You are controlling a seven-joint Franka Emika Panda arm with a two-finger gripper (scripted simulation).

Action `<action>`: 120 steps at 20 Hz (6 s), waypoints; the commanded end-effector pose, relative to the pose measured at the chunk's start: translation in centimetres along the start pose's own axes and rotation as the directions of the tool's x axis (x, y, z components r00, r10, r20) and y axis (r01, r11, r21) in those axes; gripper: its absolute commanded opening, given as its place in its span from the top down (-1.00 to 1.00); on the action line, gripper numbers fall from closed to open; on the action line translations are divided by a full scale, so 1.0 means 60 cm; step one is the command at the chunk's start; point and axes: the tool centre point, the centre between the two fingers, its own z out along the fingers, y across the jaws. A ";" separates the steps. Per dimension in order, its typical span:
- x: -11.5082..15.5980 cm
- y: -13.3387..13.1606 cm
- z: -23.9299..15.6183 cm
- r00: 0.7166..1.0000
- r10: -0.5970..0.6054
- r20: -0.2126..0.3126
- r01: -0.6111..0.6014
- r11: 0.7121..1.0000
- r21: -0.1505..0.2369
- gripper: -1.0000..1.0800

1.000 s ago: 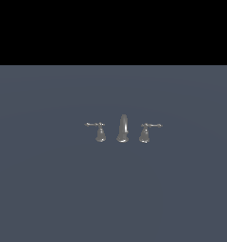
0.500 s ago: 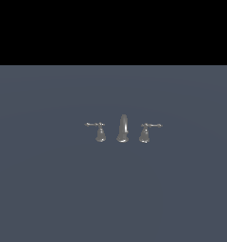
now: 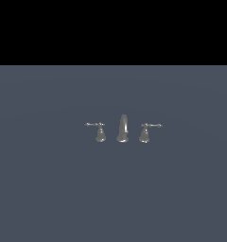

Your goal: Turn on the faucet by rotating a designated handle.

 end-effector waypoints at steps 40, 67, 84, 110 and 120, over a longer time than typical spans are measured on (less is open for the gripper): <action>0.227 -0.208 0.350 0.673 0.740 0.020 -0.740 0.673 0.012 1.00; 0.421 -0.211 0.555 0.237 0.971 0.018 -0.972 0.237 0.005 1.00; 0.390 -0.219 0.564 0.213 0.977 0.020 -0.977 0.213 0.004 1.00; 0.313 -0.171 0.565 0.204 0.979 0.024 -0.979 0.203 0.017 1.00; 0.283 -0.119 0.566 0.212 0.977 0.020 -0.977 0.212 0.005 1.00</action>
